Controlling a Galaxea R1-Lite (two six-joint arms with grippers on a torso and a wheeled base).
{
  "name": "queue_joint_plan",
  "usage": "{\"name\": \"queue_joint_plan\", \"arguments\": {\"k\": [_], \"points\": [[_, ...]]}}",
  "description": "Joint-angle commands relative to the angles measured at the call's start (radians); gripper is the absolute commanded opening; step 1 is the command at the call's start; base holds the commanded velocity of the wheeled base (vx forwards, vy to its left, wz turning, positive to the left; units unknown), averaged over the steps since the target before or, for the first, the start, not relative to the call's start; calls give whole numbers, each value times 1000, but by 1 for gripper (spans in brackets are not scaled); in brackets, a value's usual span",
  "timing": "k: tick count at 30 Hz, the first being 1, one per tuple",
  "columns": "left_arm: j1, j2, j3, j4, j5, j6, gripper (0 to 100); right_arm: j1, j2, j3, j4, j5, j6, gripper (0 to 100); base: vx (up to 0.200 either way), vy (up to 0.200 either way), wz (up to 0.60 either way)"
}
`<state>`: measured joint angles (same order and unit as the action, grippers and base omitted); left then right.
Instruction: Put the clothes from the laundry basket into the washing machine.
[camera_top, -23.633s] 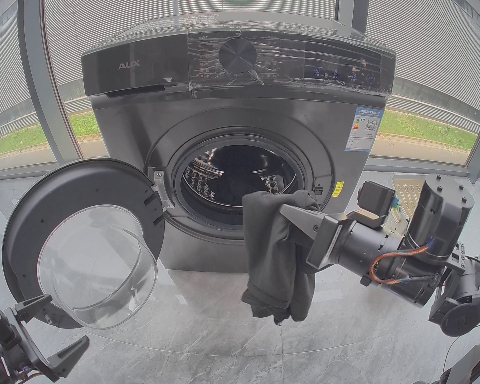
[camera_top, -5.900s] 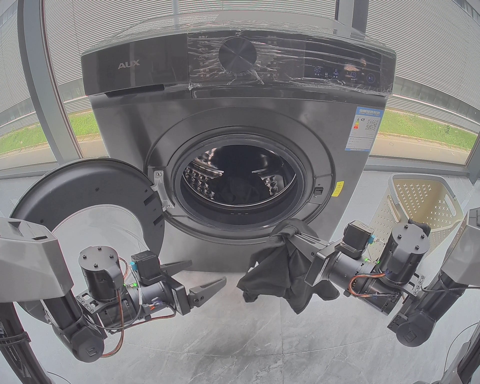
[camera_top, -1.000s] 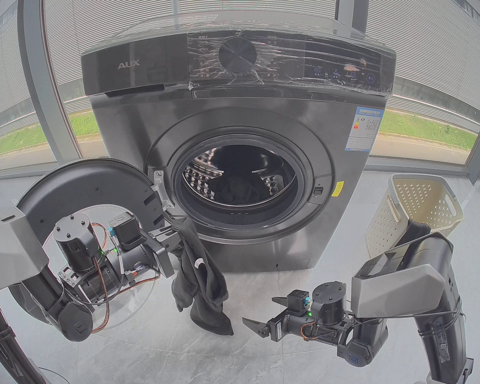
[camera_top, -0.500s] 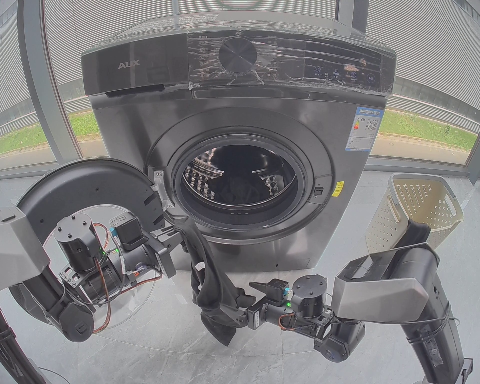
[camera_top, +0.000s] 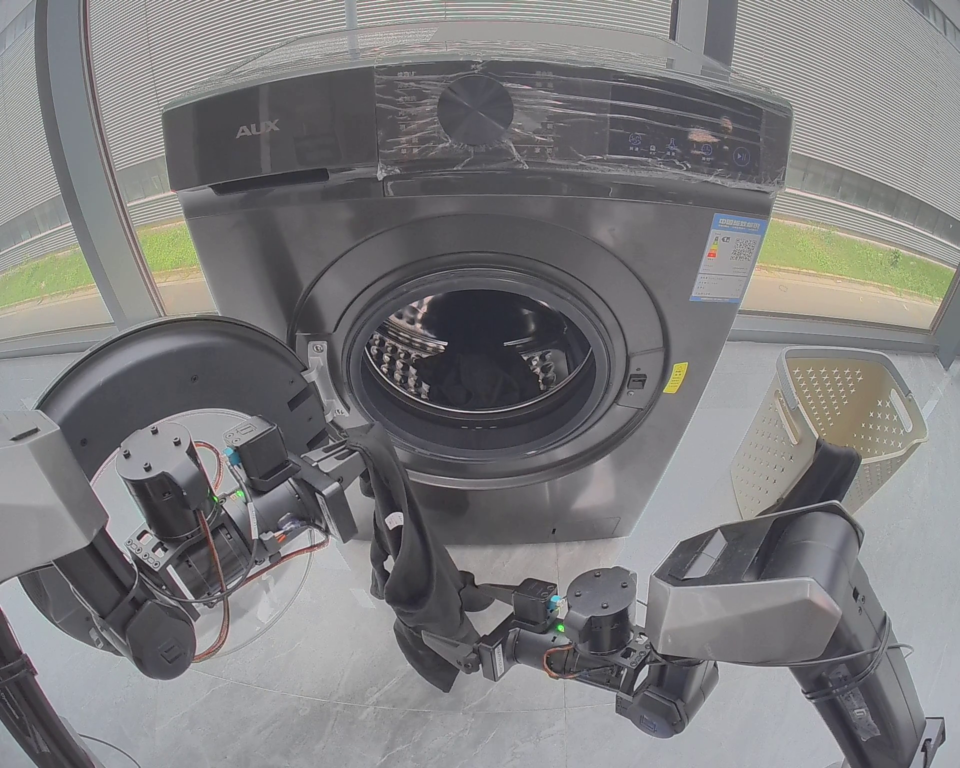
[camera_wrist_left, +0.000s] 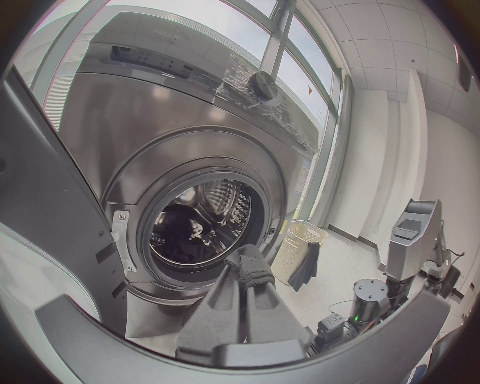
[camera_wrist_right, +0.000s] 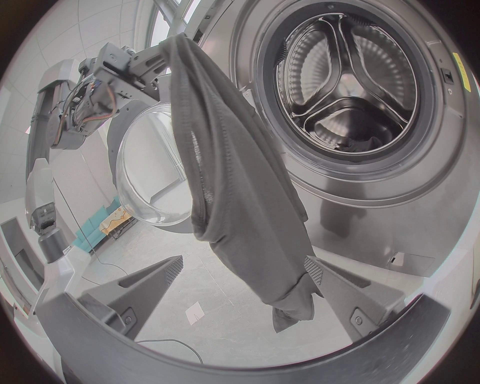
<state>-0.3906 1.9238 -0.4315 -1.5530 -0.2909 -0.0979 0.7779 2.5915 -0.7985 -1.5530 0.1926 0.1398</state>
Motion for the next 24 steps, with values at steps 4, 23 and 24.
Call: {"name": "queue_joint_plan", "arguments": {"k": [4, 23, 24], "points": [[-1, 41, -66, -2, 59, -10, 0, -5, 21, -28, -6, 11, -8, 100, 0, 0, 0], [-45, 81, -113, -2, 139, -23, 0, -38, 133, -309, 90, 11, -2, 100, 0, 0, 0], [-45, 81, -113, -2, 139, -23, 0, -45, 139, -323, 96, 10, -3, 100, 0, 0, 0]]}}
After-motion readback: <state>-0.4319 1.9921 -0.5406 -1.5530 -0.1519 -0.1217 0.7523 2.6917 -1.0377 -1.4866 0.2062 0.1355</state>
